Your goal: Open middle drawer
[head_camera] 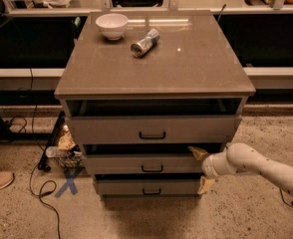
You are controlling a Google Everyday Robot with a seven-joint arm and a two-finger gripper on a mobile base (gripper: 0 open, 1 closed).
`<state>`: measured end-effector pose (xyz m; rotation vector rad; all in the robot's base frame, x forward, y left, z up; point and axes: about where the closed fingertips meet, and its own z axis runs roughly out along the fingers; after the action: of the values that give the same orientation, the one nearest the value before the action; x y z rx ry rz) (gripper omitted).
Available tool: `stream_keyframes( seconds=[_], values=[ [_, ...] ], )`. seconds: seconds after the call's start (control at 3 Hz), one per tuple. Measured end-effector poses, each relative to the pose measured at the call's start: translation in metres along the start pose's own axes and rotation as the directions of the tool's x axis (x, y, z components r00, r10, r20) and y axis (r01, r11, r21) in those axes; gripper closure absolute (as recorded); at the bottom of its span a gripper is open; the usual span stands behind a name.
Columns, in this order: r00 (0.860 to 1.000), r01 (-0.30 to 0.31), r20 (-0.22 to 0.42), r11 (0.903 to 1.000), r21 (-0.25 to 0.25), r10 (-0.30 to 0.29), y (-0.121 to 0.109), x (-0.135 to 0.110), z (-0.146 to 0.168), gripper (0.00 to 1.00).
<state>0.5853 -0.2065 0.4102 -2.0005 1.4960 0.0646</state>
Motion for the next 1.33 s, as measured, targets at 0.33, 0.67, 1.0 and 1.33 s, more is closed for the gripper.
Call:
stream_keyframes(
  seconds=[0.33,0.67,1.0,1.33],
  values=[
    [1.000,-0.011,-0.004,0.9999,-0.010,0.011,-0.007,0.004,0.019,0.17],
    [1.000,-0.027,0.006,0.9996,-0.006,0.027,-0.003,0.004,0.020,0.48],
    [0.999,-0.038,0.009,0.9992,-0.011,0.038,0.010,0.000,0.008,0.71],
    [0.999,-0.038,0.009,0.9992,-0.011,0.038,0.007,-0.003,0.002,0.94]
  ],
)
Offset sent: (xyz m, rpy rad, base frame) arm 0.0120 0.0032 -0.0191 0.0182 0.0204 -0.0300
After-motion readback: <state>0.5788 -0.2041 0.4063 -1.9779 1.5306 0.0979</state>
